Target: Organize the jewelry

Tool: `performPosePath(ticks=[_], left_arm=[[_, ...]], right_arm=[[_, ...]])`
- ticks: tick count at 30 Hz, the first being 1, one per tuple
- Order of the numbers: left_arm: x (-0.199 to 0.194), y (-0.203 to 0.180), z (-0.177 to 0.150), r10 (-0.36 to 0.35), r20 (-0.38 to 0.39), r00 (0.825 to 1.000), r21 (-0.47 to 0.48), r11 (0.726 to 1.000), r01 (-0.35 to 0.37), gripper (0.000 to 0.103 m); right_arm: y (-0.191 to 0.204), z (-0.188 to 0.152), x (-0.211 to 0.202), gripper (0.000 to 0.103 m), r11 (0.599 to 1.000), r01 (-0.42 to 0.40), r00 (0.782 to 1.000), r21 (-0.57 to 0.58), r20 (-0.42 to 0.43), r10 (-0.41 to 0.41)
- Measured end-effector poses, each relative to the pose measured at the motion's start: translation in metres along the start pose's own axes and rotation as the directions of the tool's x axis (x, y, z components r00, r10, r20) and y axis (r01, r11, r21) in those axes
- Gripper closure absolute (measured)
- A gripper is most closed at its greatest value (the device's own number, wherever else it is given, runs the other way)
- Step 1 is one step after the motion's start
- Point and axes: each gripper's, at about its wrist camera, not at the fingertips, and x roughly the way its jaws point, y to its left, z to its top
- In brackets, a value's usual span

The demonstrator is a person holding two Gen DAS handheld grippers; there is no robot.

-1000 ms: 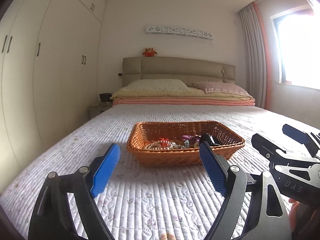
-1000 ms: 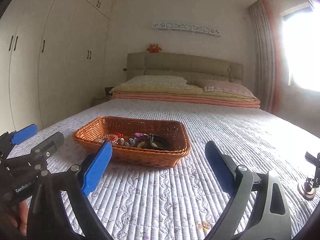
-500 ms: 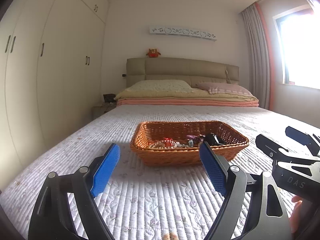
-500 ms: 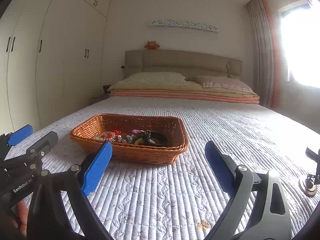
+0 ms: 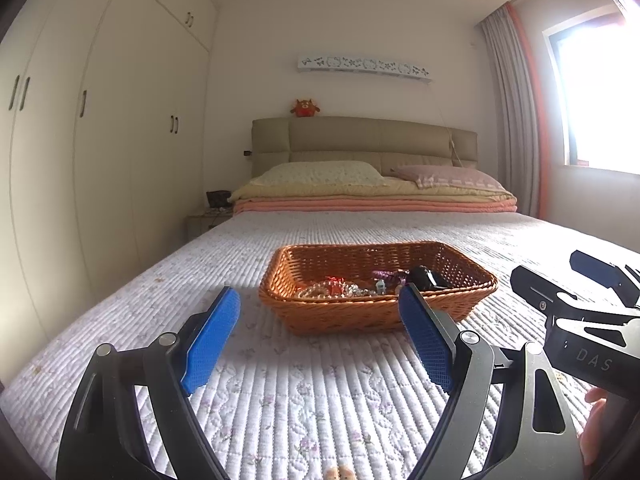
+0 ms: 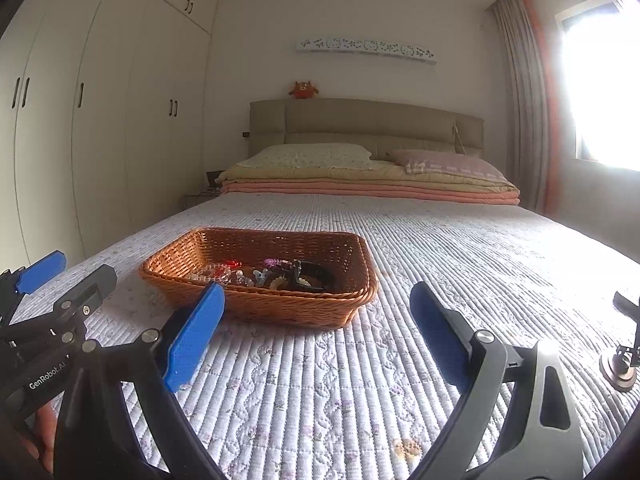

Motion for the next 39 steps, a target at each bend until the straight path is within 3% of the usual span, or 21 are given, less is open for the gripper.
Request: performPosePath(ticks=[39], left_arm=[[0.0014,0.0004,0.0014,-0.003,-0.020,1.000,-0.002,1.000,0.003,0.023]], right_arm=[[0.0055,-0.0010,0.0026,0.013,1.000,0.009,1.000,-0.018,-0.012,-0.009]])
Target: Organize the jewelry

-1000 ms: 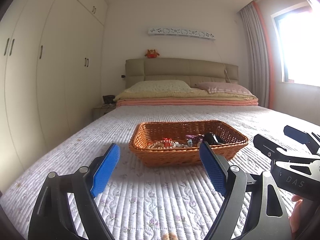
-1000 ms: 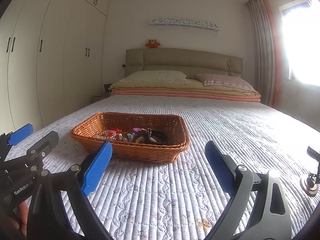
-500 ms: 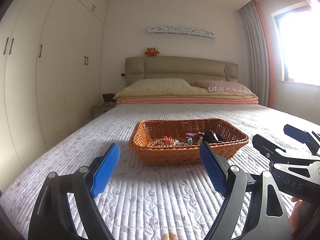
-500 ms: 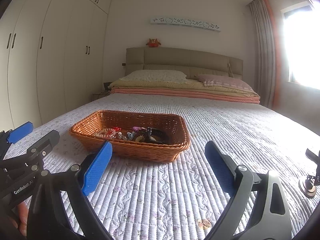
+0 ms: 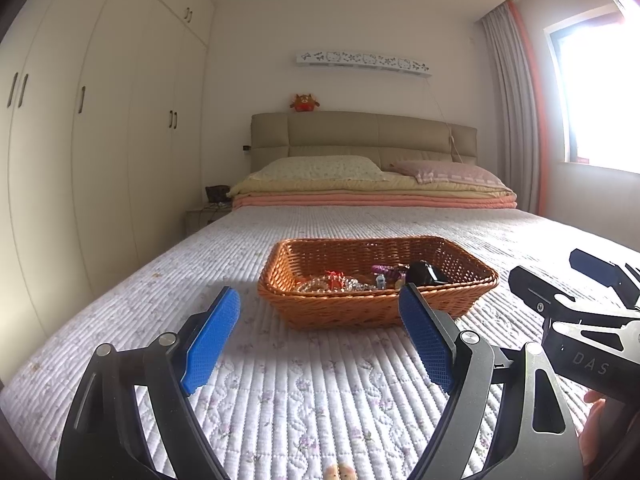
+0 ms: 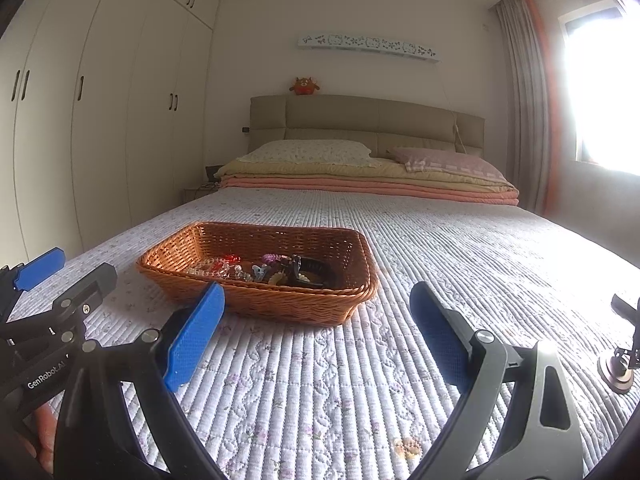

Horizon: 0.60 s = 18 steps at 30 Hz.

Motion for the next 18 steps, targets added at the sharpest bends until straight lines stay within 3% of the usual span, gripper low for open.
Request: performPosePath(ticks=[18], left_arm=[[-0.0023,-0.0001,-0.0002,0.029,0.003,1.000,0.003,1.000,-0.029,0.018]], right_arm=[[0.0011,0.0003,-0.0028,0.013,1.000,-0.004,1.000,0.006,0.016,0.004]])
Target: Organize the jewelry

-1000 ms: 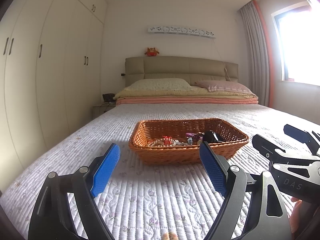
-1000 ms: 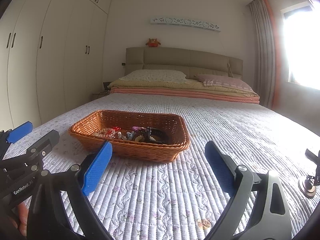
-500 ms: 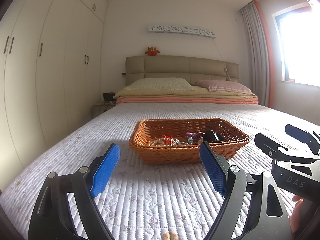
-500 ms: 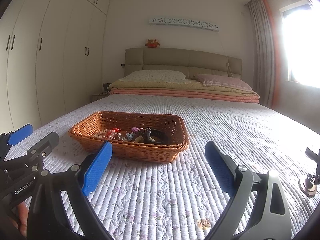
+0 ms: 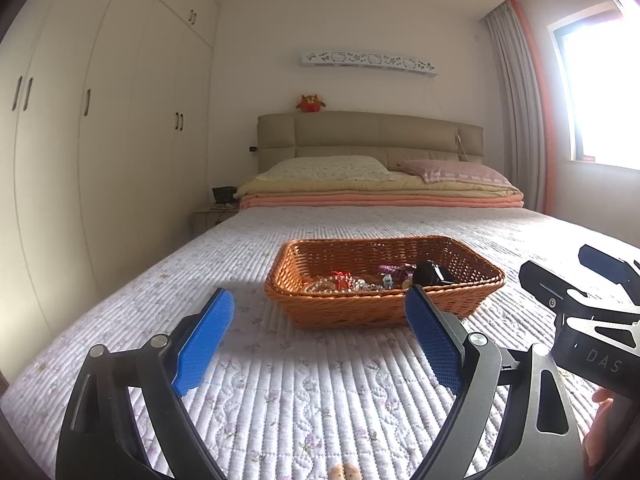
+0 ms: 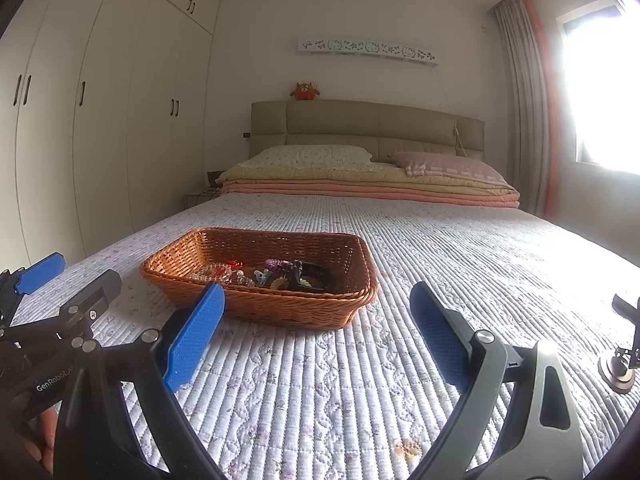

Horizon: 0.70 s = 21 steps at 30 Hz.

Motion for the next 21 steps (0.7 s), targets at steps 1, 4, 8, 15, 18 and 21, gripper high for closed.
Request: performPosePath(ticks=[1,4,8,15,18,21], left_arm=[[0.0002,0.0001,0.0002,0.000,0.000,1.000,-0.001,1.000,0.000,0.017],[0.0002,0.0001,0.0005,0.003,0.000,1.000,0.000,1.000,-0.003,0.016],[0.0002,-0.0008,0.0014,0.003,0.003,1.000,0.006,1.000,-0.003,0.016],[0.0007,-0.0008,0.0019,0.004,0.002,1.000,0.003,1.000,-0.004,0.014],[0.0003,-0.0012,0.0019,0.006,0.003,1.000,0.004,1.000,-0.006,0.014],[0.0002,-0.0010,0.0018,0.007,0.004,1.000,0.003,1.000,-0.007,0.014]], right_arm=[[0.0004,0.0001,0.0004,0.013,1.000,-0.001,1.000,0.000,-0.001,0.001],[0.0010,0.0004,0.0009,0.013,1.000,-0.002,1.000,0.000,0.000,0.002],[0.0021,-0.0003,0.0005,0.013,1.000,-0.001,1.000,-0.002,-0.002,0.001],[0.0026,-0.0005,0.0003,0.013,1.000,-0.001,1.000,-0.004,-0.004,0.001],[0.0017,-0.0007,-0.0003,0.013,1.000,-0.001,1.000,-0.001,-0.001,0.001],[0.0013,-0.0010,0.0000,0.013,1.000,0.000,1.000,0.003,-0.003,0.000]])
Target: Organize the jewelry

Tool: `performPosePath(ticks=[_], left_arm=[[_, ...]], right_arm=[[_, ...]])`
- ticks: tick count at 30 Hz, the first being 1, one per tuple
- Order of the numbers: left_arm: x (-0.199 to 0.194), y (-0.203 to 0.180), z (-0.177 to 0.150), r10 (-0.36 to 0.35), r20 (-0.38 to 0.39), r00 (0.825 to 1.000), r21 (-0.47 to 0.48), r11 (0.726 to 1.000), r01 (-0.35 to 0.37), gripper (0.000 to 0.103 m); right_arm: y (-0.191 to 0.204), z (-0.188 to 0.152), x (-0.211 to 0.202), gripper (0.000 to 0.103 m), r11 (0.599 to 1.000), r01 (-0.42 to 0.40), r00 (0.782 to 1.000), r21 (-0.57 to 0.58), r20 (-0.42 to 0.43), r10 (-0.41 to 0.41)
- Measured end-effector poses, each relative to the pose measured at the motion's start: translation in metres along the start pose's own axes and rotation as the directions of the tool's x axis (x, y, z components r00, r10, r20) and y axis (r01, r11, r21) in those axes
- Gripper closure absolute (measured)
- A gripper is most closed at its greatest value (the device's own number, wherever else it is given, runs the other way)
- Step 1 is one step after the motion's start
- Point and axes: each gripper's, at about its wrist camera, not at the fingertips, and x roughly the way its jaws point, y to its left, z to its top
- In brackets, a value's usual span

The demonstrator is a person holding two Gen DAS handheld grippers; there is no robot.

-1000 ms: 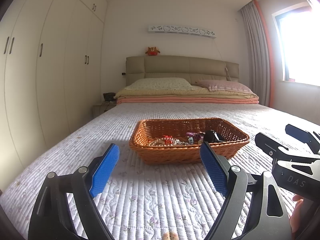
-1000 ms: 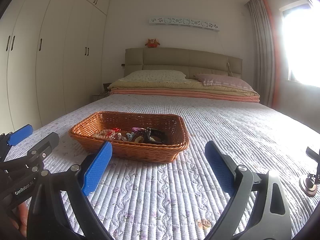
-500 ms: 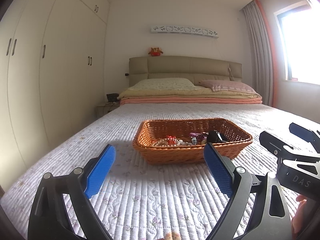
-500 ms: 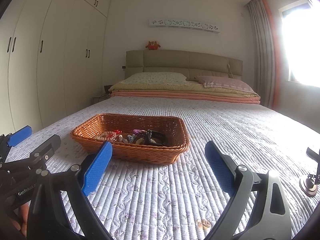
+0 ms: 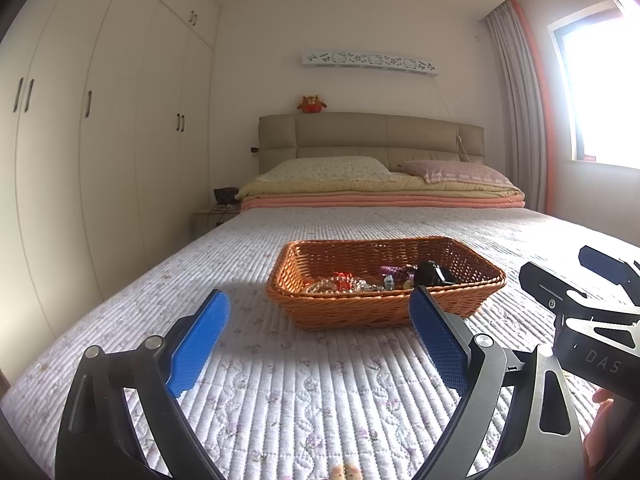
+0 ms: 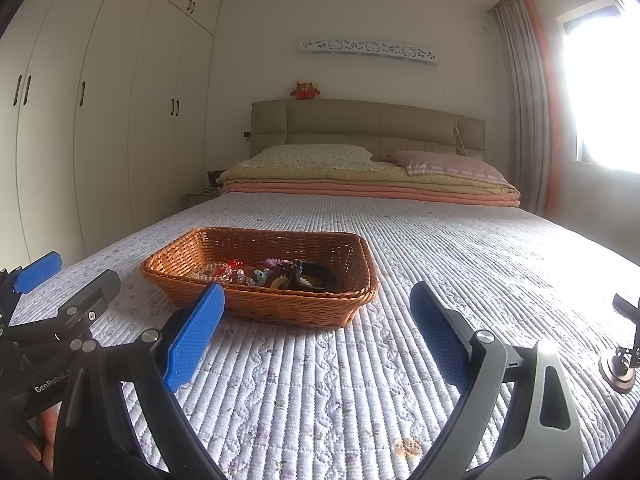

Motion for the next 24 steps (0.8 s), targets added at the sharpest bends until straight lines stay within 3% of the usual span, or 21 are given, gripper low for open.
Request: performPosePath(ticks=[14,18,24], left_arm=[[0.0027,0.0049,-0.0004,0.011,-0.010,1.000,-0.026,1.000,-0.011,0.014],[0.0031,0.0043,-0.0002,0.031,-0.017,0.999,-0.025,0.999,-0.031,0.007],[0.0052,0.0080,-0.0003,0.022,-0.029,0.999,-0.040,0.999,-0.024,0.007]], right_arm=[[-0.0023,-0.0004,0.0024,0.013,1.000,0.007,1.000,0.006,-0.005,-0.007],[-0.0039,-0.0005,0.0022,0.013,1.000,0.005,1.000,0.012,-0.009,-0.005],[-0.0040,-0.0008,0.0046,0.013,1.000,0.008,1.000,0.011,-0.019,-0.008]])
